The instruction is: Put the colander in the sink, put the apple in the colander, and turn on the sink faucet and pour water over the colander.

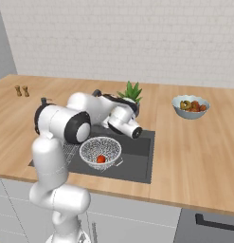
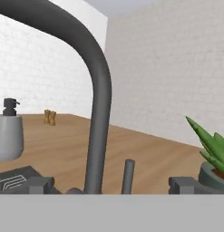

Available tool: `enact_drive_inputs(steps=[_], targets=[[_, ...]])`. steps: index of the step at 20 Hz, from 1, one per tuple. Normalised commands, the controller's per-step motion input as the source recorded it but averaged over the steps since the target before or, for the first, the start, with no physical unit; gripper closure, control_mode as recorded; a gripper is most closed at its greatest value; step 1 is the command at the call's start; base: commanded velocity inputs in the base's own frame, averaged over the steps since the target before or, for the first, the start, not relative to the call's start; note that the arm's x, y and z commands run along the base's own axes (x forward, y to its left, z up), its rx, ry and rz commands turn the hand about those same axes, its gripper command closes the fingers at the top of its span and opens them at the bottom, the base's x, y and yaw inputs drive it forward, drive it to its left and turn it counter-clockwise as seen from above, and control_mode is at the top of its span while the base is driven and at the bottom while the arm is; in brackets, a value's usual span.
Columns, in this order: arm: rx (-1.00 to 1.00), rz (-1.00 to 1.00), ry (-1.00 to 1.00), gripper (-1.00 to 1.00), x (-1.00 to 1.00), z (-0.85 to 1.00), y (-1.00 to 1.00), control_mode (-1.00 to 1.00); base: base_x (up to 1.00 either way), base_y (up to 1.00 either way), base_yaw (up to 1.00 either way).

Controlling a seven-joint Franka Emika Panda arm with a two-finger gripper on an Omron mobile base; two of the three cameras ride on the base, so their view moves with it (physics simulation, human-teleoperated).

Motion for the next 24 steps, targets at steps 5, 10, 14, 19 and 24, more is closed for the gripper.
enact_drive_inputs(steps=[5, 10, 14, 19, 24], targets=[[-0.13, 0.00, -0.03, -1.00, 0.27, -0.12, 0.09, -1.00, 0.00, 0.00, 0.00], [-0.03, 0.00, -0.04, -1.00, 0.25, -0.18, 0.12, -1.00, 0.00, 0.00, 0.00], [0.00, 0.00, -0.02, -1.00, 0.43, -0.21, 0.05, -1.00, 0.00, 0.00, 0.00], [0.00, 0.00, -0.01, -1.00, 0.40, -0.23, 0.00, -1.00, 0.00, 0.00, 0.00], [0.00, 0.00, 0.00, -1.00, 0.36, -0.14, -0.04, -1.00, 0.00, 0.00, 0.00]])
